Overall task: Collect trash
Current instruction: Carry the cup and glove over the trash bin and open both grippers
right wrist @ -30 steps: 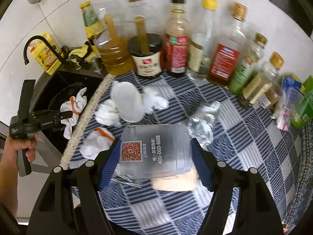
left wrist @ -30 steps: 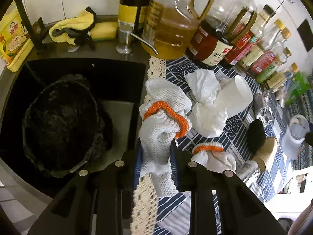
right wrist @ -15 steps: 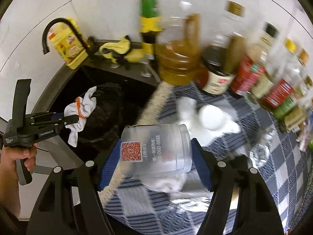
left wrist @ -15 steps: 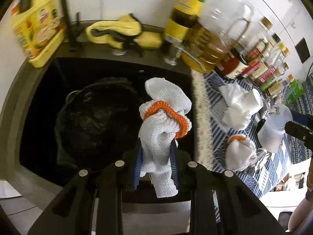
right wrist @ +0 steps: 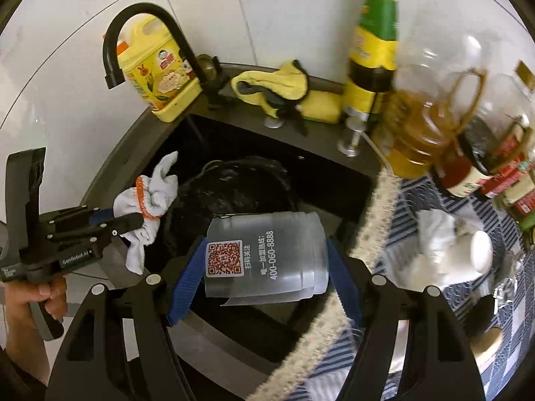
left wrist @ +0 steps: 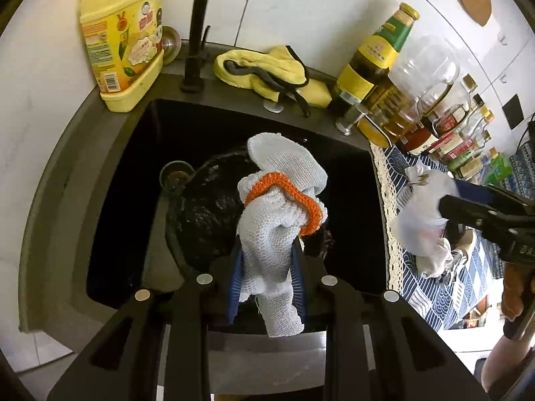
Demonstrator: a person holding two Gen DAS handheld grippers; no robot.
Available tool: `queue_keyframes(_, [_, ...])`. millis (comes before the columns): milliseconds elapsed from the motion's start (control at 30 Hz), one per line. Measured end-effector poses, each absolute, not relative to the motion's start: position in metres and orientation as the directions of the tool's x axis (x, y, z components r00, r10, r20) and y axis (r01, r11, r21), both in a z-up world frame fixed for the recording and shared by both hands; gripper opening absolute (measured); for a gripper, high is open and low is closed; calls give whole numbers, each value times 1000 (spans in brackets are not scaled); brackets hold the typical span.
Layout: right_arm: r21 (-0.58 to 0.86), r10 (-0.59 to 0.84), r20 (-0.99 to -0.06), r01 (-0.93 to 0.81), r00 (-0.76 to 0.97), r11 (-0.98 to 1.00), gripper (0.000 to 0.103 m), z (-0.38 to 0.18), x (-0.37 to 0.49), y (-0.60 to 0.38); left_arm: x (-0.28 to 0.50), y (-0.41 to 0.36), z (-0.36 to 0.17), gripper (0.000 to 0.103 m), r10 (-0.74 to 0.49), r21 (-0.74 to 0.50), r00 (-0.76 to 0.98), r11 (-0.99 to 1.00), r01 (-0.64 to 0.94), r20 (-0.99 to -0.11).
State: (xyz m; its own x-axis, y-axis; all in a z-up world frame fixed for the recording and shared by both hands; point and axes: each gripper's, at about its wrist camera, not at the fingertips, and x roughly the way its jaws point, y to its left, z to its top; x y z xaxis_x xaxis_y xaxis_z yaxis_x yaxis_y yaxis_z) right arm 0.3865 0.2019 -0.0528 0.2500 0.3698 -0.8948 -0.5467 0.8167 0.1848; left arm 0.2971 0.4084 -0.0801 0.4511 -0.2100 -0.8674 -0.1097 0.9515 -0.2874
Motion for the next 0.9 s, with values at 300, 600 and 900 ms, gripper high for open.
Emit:
queue_keyframes(300, [209,390,-892,-556,229,805,71,-59,397,252,309,430,-79,25,-249,-333,478,938,-98,-842])
queue_keyframes(600, [238,409,-893,-575,186,783,83,-63,424,275,336,435,-93,45,-315,-396,444,913,-101,-839])
queue_keyframes(900, [302,441,-885,-531,153,791,86,-73,437,270,349,441,-112,52,-307,-389,394,910,-145,-866])
